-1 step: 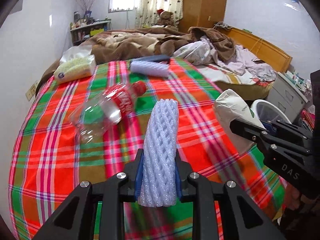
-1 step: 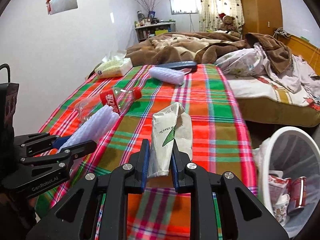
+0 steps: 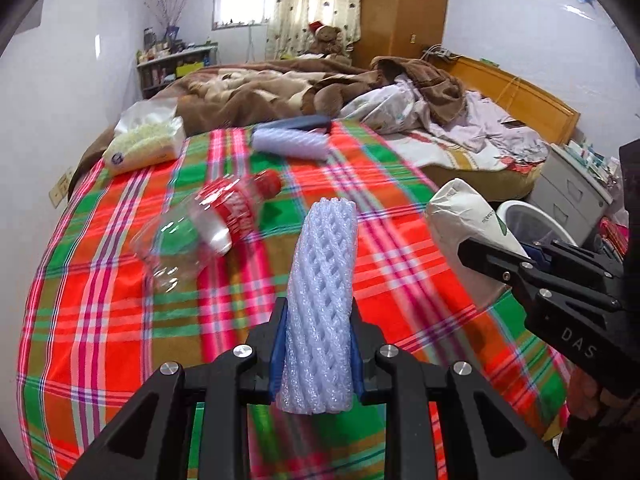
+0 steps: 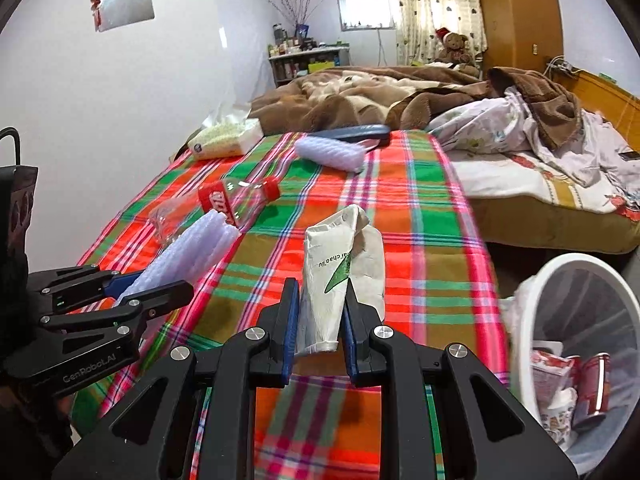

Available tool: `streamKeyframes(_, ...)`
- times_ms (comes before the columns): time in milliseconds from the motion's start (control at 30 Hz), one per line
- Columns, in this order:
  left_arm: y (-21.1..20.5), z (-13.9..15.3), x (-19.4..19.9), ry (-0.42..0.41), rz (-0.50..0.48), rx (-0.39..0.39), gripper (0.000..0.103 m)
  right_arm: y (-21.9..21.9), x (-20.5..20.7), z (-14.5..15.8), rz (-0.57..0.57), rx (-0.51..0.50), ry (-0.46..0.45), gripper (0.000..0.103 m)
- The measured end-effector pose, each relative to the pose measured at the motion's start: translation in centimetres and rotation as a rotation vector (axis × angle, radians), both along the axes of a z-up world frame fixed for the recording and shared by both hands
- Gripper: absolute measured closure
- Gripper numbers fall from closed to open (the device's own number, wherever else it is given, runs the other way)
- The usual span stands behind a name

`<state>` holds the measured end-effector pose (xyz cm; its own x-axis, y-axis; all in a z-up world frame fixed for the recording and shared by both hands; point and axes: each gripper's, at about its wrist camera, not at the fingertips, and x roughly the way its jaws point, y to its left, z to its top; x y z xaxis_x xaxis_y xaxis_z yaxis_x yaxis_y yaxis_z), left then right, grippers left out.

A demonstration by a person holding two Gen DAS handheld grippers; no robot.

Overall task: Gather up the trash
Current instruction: 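Lift the foam net and paper bag and carry them over the bin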

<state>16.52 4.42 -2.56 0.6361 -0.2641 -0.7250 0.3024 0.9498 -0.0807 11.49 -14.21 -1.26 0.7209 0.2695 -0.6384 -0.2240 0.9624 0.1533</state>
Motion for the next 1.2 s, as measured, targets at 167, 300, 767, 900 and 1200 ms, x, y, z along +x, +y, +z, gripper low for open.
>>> streamKeyframes(167, -2.3, 1.1, -0.6, -0.026, -0.034, -0.008, 0.077, -2.2, -0.7, 0.7, -0.04, 0.002, -0.022, 0.083)
streamKeyframes(300, -4.6, 1.8, -1.0, -0.047, -0.071, -0.008, 0.076, -3.9, -1.1, 1.0, -0.078, -0.001, -0.037, 0.083)
streamKeyframes(767, -13.8, 3.4, -2.3, -0.08, -0.224, -0.037, 0.076, -10.8, -3.0, 1.5, -0.229, -0.017, -0.061, 0.083)
streamKeyframes(900, -16.5, 3.2, -2.3, -0.065, -0.274, -0.053, 0.076, -12.7, -3.4, 1.2, -0.271, -0.024, -0.049, 0.083)
streamKeyframes(1200, -22.0, 2.2, -2.1, -0.027, -0.348, -0.066, 0.076, -17.1, -3.9, 0.1, -0.376, -0.03, -0.006, 0.083)
